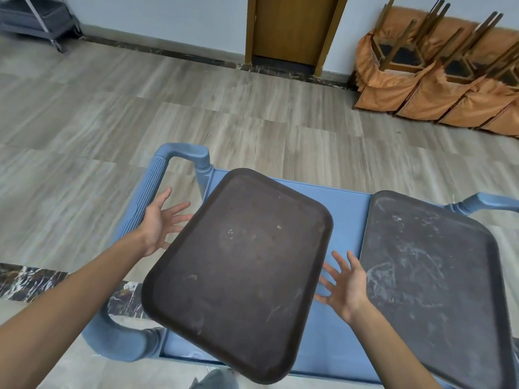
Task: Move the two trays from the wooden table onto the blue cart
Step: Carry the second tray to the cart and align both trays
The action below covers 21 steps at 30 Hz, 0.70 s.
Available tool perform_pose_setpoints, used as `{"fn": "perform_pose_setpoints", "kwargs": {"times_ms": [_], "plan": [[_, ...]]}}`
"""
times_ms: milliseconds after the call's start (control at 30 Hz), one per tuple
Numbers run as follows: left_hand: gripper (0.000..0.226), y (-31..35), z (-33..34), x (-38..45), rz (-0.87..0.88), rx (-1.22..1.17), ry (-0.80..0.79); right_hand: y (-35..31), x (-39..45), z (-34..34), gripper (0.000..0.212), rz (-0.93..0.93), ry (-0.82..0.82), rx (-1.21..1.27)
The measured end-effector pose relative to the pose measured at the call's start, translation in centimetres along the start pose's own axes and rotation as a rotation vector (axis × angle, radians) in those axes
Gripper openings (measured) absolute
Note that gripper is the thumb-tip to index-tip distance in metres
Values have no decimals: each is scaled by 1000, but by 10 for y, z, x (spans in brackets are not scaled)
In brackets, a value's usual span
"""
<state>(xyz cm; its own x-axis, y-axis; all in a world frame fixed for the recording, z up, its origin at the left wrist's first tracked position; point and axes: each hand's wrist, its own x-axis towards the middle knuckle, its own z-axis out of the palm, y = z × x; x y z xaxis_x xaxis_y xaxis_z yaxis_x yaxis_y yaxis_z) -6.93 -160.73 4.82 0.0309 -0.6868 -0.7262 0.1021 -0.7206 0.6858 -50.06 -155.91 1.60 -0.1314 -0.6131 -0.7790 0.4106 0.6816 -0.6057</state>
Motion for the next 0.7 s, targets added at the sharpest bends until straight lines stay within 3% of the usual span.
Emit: {"fn": "perform_pose_setpoints", "kwargs": {"times_ms": [433,700], "plan": [[99,-44,12,-24,6,-266,-123,-52,8,-6,62,-15,-70,-158],[92,-57,32,-28,5,-213,-104,-52,25,-2,65,-47,-117,-189]]}}
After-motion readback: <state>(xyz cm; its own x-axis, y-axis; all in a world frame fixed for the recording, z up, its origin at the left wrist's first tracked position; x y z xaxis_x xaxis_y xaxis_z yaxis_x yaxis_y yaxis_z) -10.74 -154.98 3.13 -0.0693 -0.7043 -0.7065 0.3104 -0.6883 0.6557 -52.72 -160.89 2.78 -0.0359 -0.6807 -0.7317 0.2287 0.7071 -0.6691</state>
